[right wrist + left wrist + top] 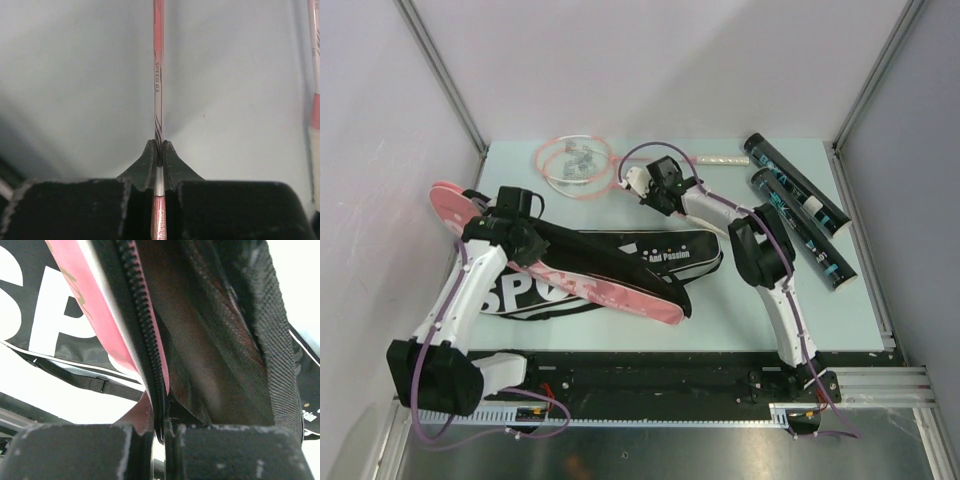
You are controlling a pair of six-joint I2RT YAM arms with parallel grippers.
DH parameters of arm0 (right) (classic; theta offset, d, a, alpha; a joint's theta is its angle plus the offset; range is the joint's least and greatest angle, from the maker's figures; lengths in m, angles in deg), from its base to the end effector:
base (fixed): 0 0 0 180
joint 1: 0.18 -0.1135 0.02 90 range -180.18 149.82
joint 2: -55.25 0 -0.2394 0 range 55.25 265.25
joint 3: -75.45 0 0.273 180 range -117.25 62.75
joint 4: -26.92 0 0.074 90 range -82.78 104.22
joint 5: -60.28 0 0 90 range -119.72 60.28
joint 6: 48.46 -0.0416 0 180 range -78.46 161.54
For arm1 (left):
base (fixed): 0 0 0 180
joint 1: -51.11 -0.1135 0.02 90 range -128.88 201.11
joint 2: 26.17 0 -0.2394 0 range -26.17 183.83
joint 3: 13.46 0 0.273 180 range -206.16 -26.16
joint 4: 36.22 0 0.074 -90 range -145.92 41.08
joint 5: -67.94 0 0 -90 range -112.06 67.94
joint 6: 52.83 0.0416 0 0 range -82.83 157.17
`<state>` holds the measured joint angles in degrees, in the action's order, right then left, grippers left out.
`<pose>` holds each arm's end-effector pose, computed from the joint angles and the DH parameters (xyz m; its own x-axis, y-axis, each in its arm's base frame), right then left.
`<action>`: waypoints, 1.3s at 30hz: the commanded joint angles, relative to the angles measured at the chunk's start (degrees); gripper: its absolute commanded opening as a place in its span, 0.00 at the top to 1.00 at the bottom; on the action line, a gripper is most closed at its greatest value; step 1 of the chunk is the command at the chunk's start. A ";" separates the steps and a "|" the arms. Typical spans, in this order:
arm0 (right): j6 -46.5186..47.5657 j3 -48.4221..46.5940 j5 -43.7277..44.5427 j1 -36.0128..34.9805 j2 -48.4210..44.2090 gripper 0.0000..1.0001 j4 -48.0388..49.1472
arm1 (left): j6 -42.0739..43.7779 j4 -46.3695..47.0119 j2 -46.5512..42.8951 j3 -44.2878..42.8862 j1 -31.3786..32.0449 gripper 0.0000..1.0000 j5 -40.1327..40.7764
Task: Pack up the badminton gear
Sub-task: Pick up the racket from the center of the board.
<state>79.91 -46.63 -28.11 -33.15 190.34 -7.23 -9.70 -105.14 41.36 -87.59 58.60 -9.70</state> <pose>0.4487 0.2897 0.1363 -0.1546 -0.8399 -0.5203 -0.7958 0.4180 -0.4382 0.2519 -0.0241 0.2646 -0.6212 -0.6373 -0.4559 -0.6211 0.7552 -0.2094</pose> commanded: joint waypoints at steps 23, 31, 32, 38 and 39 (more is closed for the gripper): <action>-22.46 36.52 -6.53 -5.09 -29.18 0.83 0.87 | 2.13 -2.05 3.75 -2.82 -1.33 1.00 2.06; -22.46 36.52 -4.06 -6.58 -25.05 0.67 4.66 | 2.40 -2.22 2.96 -2.47 -1.33 1.00 1.00; -22.72 36.52 -4.50 -6.41 -24.70 0.69 5.19 | 2.23 -2.22 3.05 -2.47 -1.33 1.00 0.91; -21.06 36.52 3.11 -8.50 -23.99 1.00 5.55 | 1.61 -2.13 3.31 -2.12 -1.33 1.00 0.21; -20.62 36.52 5.05 -9.21 -26.60 1.00 4.94 | 1.70 -2.22 3.75 -2.55 -1.42 1.00 -0.05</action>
<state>57.88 -10.55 -30.56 -40.10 163.41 -3.99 -8.28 -106.08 45.71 -88.81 57.66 -10.25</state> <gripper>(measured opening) 0.039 0.050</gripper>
